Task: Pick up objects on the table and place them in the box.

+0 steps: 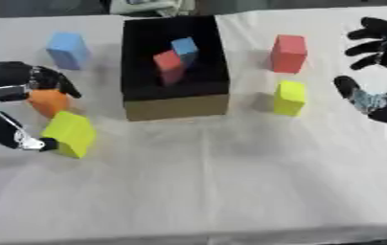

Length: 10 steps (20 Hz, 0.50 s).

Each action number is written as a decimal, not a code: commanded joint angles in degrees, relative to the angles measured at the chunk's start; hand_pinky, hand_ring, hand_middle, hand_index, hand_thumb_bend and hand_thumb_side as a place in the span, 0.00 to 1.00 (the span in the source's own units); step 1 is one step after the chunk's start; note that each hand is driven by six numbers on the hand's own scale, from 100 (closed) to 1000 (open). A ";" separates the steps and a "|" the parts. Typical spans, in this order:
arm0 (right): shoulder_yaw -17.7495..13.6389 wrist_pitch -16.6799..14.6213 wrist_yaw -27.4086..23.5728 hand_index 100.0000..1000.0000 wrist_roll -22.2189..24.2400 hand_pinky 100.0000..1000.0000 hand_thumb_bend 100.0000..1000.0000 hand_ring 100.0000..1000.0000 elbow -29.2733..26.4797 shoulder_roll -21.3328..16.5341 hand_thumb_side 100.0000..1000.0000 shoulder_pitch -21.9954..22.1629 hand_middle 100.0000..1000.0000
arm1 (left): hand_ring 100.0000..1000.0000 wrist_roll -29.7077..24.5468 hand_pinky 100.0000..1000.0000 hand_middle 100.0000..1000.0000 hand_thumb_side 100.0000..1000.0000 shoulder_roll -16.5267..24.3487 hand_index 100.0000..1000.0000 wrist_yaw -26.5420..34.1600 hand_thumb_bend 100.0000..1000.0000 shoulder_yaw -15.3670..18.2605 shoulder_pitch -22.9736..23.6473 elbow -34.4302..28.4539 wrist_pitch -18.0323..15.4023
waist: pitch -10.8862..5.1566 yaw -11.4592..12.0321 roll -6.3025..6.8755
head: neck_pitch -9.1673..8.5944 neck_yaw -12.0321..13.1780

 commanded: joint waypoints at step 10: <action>-0.09 -0.09 0.13 0.95 0.41 0.62 0.27 0.73 -0.11 -0.83 0.26 -0.52 0.79 | 0.78 -3.54 0.80 0.73 0.22 -0.68 0.86 -1.81 0.42 -2.48 -2.87 4.05 -1.16 | -1.89 -0.26 0.77 | 0.29 0.14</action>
